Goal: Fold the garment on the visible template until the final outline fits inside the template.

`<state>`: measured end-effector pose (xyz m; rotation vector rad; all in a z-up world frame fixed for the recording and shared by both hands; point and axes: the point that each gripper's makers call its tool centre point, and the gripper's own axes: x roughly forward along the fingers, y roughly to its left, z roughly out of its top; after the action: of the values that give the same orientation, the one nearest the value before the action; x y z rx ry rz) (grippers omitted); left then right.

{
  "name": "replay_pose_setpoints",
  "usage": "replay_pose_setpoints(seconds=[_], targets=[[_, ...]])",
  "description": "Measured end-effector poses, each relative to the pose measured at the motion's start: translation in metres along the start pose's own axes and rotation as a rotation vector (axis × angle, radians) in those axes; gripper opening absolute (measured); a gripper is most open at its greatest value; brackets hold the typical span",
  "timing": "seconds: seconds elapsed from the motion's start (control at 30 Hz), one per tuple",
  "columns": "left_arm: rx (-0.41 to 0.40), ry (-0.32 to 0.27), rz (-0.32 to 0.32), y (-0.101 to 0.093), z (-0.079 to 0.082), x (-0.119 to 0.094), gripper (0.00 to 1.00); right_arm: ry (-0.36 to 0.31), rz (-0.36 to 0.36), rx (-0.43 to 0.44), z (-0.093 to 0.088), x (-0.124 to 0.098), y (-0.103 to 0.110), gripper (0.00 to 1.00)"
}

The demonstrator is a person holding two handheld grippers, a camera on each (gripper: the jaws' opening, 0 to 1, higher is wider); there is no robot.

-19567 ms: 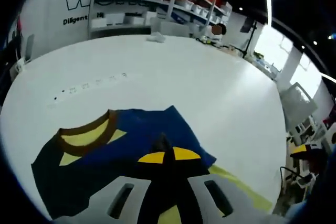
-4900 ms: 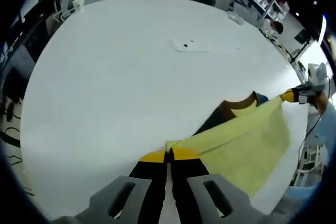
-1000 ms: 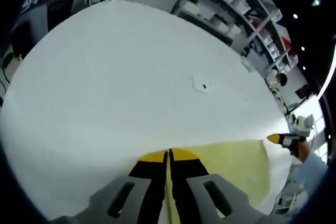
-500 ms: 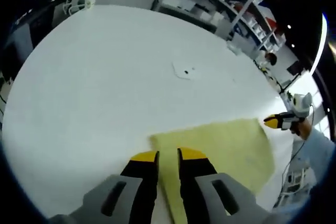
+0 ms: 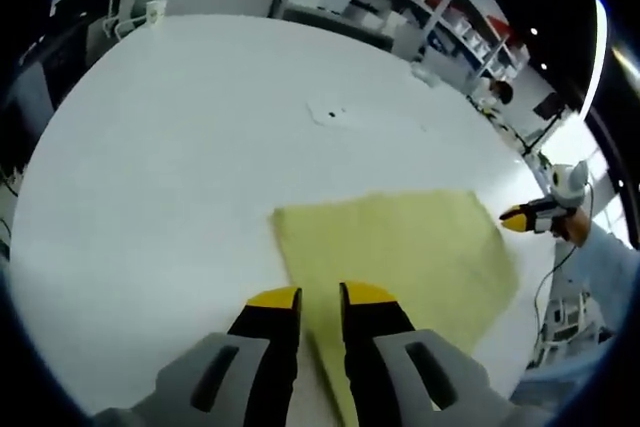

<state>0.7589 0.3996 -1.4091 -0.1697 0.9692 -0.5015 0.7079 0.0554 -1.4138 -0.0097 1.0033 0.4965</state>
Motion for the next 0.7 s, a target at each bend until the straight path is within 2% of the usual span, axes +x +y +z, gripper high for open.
replay_pose_setpoints(seconds=[0.23,0.53,0.7], targets=[[0.061,-0.005,-0.020,-0.016,-0.017,-0.016,0.15,-0.005,0.015,-0.029,-0.008,-0.009,0.015,0.11],[0.126,-0.078,-0.035,-0.026,-0.031,-0.040,0.18,-0.022,0.027,-0.057,-0.020,-0.019,0.026,0.14],[0.172,-0.100,-0.014,-0.025,-0.042,-0.048,0.21,-0.023,0.027,-0.078,-0.028,-0.022,0.028,0.14]])
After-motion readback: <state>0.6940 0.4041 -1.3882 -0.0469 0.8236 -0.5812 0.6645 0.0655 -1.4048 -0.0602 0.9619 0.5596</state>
